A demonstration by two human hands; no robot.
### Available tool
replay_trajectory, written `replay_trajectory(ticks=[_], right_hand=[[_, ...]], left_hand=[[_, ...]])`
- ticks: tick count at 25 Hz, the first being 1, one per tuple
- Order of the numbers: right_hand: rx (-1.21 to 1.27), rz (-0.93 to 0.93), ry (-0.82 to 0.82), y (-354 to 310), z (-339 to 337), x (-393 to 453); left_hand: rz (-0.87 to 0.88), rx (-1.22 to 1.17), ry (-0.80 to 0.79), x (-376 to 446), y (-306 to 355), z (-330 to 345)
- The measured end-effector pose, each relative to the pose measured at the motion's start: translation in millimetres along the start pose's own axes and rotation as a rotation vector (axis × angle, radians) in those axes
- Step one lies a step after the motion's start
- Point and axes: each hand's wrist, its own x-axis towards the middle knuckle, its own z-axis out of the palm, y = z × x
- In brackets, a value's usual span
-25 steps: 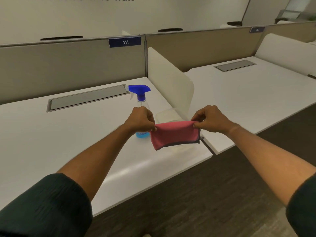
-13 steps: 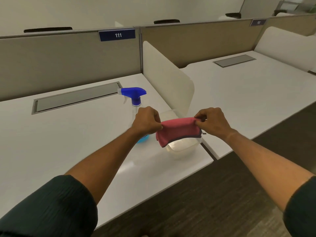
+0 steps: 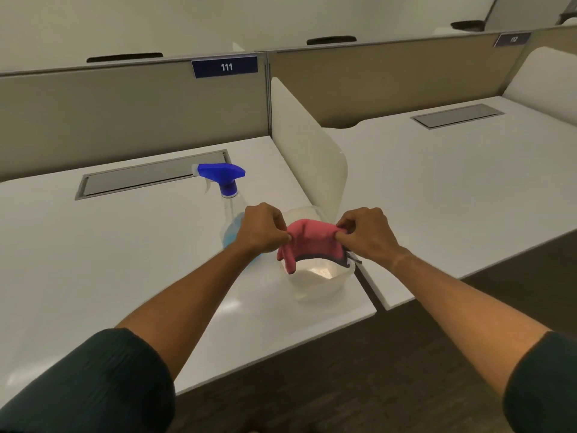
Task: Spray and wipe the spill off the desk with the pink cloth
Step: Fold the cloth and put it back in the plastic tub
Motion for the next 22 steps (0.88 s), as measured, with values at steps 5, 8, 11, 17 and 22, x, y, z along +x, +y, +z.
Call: replay_trajectory(ticks=[5,8,11,17,22], right_hand=[[0.027,0.003,-0.040,10.0,6.1,0.8],[0.041,-0.010,-0.058,12.9,10.4,-1.5],[0.047,-0.033,-0.059,16.7,9.8,-1.5],[0.084,-0.160,-0.111,32.2,-1.2,7.6],[0.034,-0.196,-0.165,36.4,1.6,7.0]], left_hand=[[-0.065,0.002,0.014,-7.7,3.9,10.3],[-0.078,0.007,0.016,-9.9,5.3,20.1],[-0.076,0.008,0.012,-8.0,4.8,23.5],[0.021,0.098,-0.017,-0.3,-13.2,9.2],[0.134,0.167,-0.003,1.1,-22.8,10.6]])
